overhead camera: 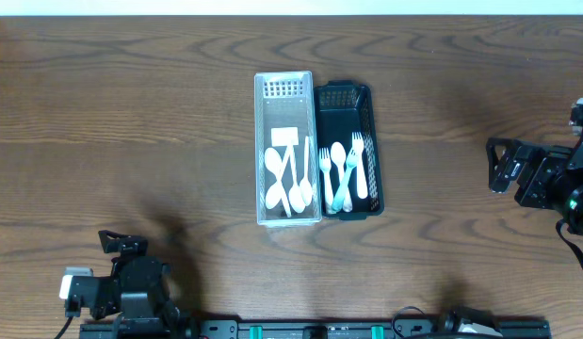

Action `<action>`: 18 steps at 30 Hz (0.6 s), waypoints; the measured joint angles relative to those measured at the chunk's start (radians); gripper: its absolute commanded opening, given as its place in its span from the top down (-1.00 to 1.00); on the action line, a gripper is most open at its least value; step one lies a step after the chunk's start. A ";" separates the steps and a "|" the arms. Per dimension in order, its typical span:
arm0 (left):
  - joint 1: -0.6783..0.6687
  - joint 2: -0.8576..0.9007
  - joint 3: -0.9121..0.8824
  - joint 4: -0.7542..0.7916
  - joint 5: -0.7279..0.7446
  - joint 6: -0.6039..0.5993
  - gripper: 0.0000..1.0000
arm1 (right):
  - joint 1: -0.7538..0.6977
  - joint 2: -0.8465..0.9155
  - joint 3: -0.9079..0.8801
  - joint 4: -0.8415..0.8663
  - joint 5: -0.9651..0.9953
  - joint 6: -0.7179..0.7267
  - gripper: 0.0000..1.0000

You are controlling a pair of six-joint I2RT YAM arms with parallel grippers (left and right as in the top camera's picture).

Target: Pack container

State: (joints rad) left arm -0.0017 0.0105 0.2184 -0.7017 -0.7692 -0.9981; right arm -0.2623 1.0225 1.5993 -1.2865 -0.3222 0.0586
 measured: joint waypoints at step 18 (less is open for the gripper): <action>0.000 0.000 -0.032 0.211 -0.002 0.565 -0.96 | 0.000 0.000 0.000 0.000 0.000 0.000 -0.99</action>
State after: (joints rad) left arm -0.0017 0.0101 0.1867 -0.4908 -0.7708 -0.4335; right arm -0.2623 1.0225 1.5993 -1.2865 -0.3222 0.0586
